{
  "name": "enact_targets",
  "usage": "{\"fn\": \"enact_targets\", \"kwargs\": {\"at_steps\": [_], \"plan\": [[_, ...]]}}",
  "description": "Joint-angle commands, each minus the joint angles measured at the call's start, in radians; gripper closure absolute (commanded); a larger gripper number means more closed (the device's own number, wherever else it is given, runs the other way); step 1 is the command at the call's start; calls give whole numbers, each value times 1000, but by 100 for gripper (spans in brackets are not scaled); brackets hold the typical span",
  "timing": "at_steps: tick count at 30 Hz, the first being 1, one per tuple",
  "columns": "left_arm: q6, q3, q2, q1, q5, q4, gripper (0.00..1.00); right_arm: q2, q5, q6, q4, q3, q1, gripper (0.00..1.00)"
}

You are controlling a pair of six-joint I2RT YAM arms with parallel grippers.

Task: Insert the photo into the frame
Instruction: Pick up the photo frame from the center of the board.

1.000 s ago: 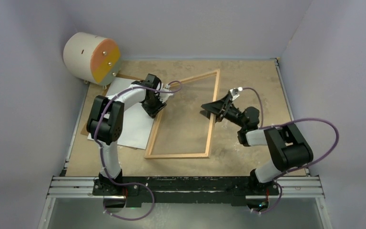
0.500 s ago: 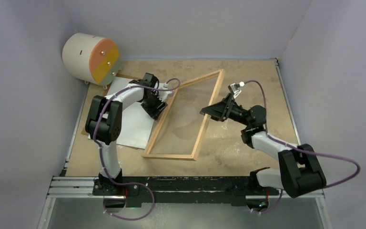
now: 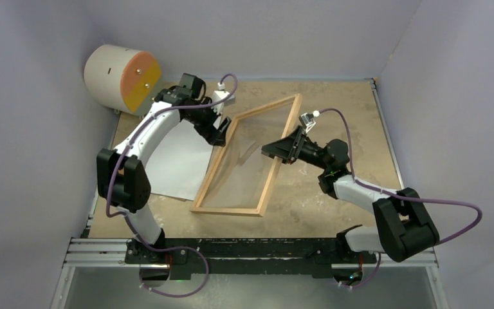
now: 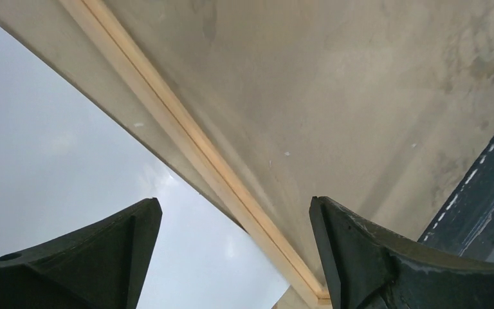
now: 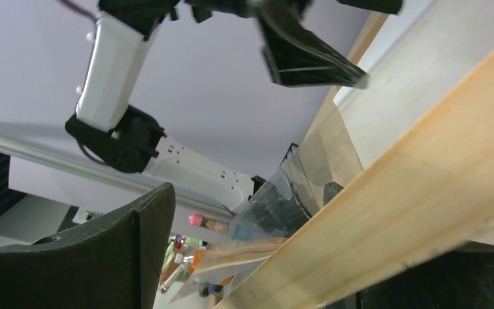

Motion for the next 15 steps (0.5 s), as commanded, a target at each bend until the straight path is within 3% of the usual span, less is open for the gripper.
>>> {"fn": "enact_targets", "kwargs": {"at_steps": [1, 8, 15], "plan": [[-35, 149, -89, -5, 125, -52, 8, -24, 106, 11, 65, 38, 19, 15], [-58, 366, -92, -92, 281, -207, 6, 12, 186, 49, 107, 101, 73, 18], [-97, 529, -52, -283, 168, -348, 5, 22, 246, 16, 28, 157, 111, 21]]}}
